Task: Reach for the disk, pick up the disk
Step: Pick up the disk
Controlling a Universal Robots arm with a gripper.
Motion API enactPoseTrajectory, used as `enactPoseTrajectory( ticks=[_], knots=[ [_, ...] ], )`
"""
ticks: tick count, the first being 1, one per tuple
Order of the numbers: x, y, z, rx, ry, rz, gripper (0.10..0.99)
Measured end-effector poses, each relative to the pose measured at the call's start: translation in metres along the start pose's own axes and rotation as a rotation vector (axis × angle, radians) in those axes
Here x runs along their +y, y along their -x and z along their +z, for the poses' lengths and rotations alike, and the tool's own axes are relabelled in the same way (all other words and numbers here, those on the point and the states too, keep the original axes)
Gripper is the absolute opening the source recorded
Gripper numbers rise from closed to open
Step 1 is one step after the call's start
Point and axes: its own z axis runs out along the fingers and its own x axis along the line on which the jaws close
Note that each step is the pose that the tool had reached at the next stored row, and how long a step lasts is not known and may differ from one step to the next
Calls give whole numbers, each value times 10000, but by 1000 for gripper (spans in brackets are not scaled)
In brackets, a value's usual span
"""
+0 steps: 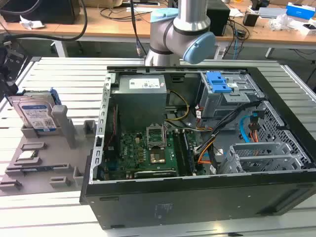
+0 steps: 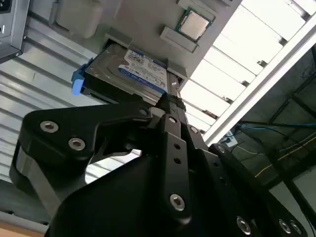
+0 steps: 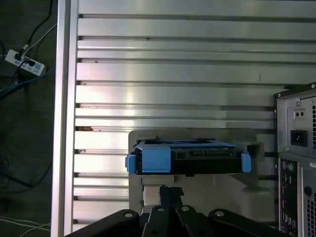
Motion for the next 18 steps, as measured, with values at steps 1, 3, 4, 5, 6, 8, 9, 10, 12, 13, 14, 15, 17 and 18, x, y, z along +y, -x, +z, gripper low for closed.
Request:
enactPoseTrajectory(
  ticks=[1,3,4,5,6,8,9,10,12,13,14,15,17,18],
  knots=[
    [0,-1,-1,11,-1,-273,106],
    [0,0,0,36,-1,-941,106],
    [0,0,0,41,-1,-1084,106],
    [0,0,0,48,-1,-1242,106],
    [0,0,0,53,-1,-1406,106],
    [0,0,0,63,-1,-1649,106],
    [0,0,0,71,-1,-1863,106],
    [0,0,0,80,-2,-2082,106],
    [0,0,0,99,-1,-2597,106],
    [0,0,0,109,-1,-2840,106],
    [0,0,0,122,-2,-3174,106],
    [0,0,0,130,-2,-3406,106],
    [0,0,0,145,-2,-3782,106],
    [0,0,0,149,-2,-3878,106]
  ],
)
